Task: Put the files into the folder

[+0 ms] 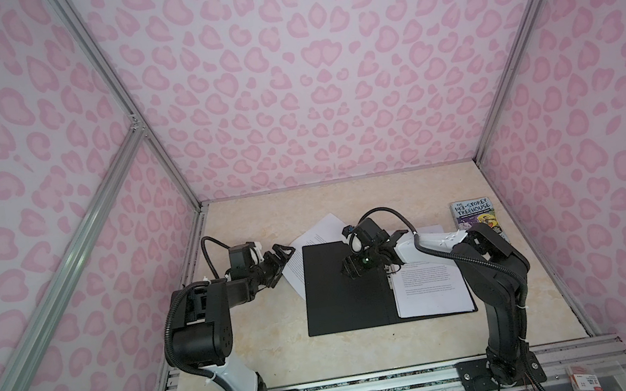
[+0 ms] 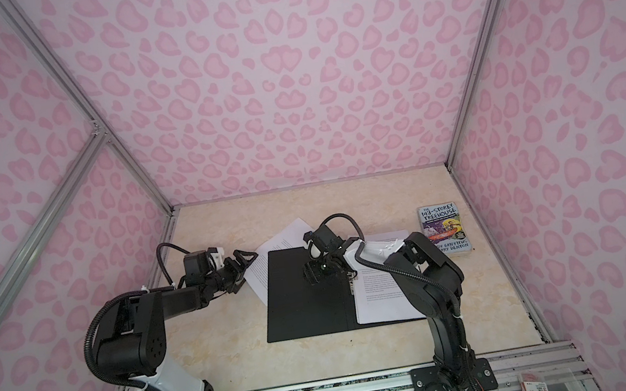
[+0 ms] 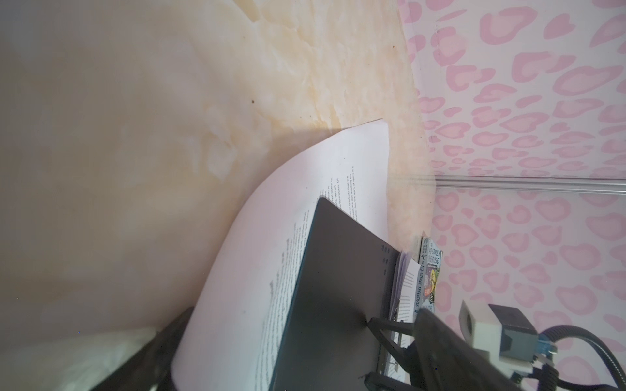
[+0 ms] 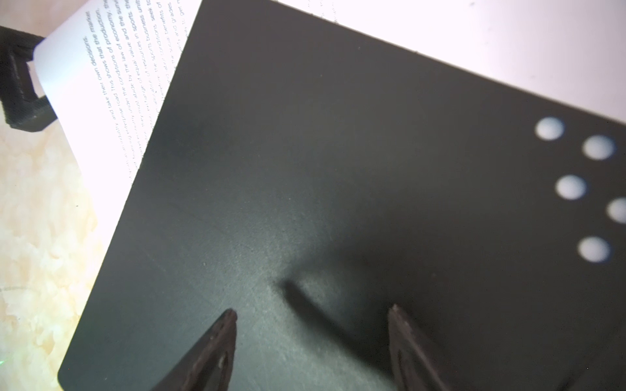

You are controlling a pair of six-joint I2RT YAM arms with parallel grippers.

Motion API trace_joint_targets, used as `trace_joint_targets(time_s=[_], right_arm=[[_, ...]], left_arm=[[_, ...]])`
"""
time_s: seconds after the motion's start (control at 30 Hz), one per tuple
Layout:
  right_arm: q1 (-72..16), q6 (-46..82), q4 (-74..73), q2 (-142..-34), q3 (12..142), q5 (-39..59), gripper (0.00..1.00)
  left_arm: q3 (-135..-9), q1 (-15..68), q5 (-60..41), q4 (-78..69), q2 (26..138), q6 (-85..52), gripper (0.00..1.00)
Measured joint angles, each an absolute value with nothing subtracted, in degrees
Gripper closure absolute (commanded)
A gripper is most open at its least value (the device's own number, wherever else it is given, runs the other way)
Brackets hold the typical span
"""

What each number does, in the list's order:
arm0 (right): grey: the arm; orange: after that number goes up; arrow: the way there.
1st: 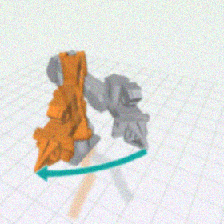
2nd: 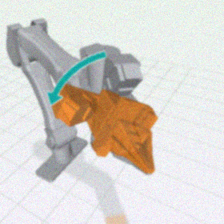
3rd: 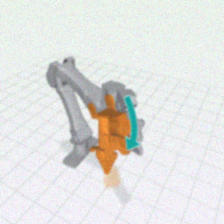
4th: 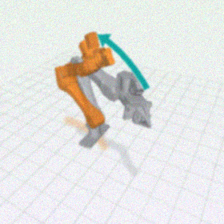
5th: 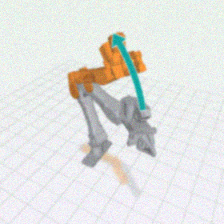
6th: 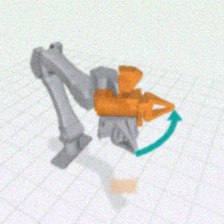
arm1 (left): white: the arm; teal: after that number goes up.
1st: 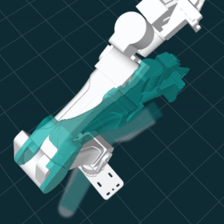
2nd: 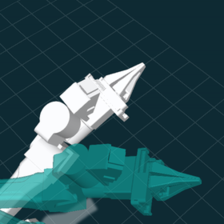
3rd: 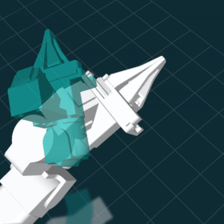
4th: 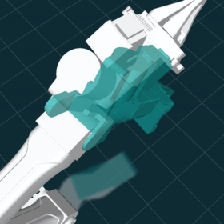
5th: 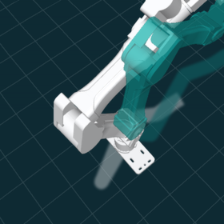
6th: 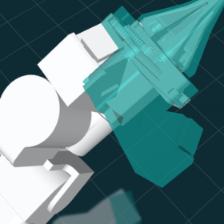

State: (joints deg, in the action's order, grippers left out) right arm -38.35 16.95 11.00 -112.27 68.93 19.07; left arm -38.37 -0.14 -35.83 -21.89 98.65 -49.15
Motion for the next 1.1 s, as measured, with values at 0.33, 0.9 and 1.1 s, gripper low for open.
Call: trace_joint_targets(time_s=[0.33, 0.9, 1.1], right_arm=[[-38.13, 17.12, 10.7, -112.2, 68.69, 19.99, 0.29], [-37.19, 17.78, 9.85, -110.65, 66.39, 24.69, 0.28], [-36.47, 18.44, 8.84, -110.34, 65.56, 26.7, 0.28]], left_arm=[[-32.73, 0.97, -36.18, -27.68, 95.9, -52.42, 0.0], [-32.97, 1.15, -35.92, -33.01, 101.38, -55.44, 0.57], [-33.28, 1.19, -34.37, -32.18, 102.39, -55.79, 0.82]])
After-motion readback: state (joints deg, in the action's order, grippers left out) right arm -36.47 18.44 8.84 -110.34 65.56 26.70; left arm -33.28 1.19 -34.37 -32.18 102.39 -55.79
